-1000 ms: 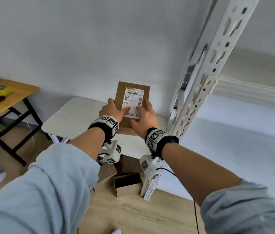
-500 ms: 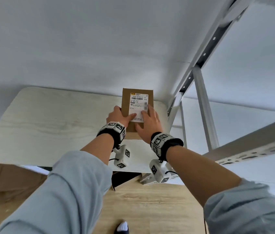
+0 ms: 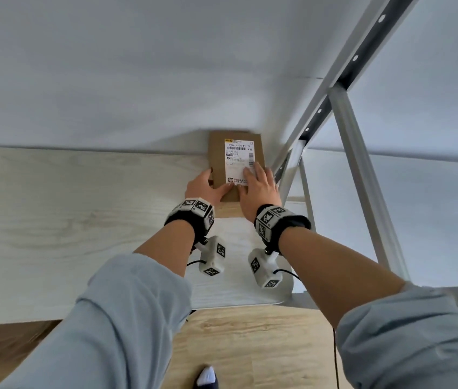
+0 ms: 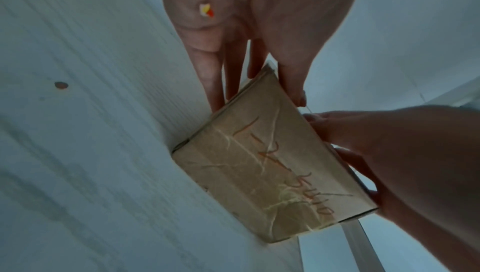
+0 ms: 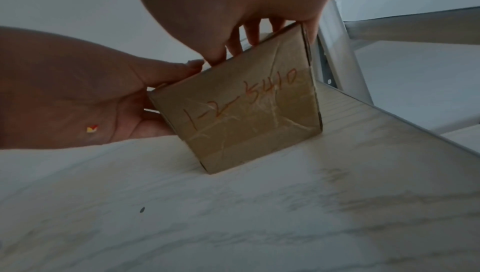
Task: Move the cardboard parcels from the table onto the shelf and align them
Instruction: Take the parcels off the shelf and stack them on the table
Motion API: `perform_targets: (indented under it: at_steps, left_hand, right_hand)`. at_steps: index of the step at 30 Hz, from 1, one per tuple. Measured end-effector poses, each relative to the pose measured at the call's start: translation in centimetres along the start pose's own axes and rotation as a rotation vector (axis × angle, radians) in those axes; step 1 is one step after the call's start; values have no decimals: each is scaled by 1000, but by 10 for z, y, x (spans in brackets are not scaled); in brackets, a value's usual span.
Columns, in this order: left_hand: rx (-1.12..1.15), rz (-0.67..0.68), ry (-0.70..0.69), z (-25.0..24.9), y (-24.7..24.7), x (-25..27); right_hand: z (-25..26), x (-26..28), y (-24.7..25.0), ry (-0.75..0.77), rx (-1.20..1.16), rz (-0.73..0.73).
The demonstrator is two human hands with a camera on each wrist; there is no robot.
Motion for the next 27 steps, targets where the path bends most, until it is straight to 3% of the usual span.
perform_targets:
  at_steps: [8, 12, 17, 22, 27]
  left_hand:
    - [-264, 45, 33, -17, 24, 41]
    - [-475, 84, 5, -24, 45, 81]
    - [-726, -16, -77, -51, 81, 144]
    - [-694, -156, -35, -76, 104, 230]
    - [-440, -298, -143, -106, 95, 331]
  right_hand:
    - [8, 40, 20, -46, -48, 38]
    - [21, 74, 43, 24, -33, 61]
    - [44, 129, 81, 167, 3, -5]
    - [56, 209, 114, 307, 41, -81]
    - [43, 304, 146, 399, -113, -194]
Point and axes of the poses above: each hand's wrist, its own x-axis away from the middle knuckle, its own y-axis out of the back of the hand, z = x × y, the point moved 2 cm from there along -x, towards the middle knuckle, and after that the axes turned 5 degrees about z, right-handed, at the moved point
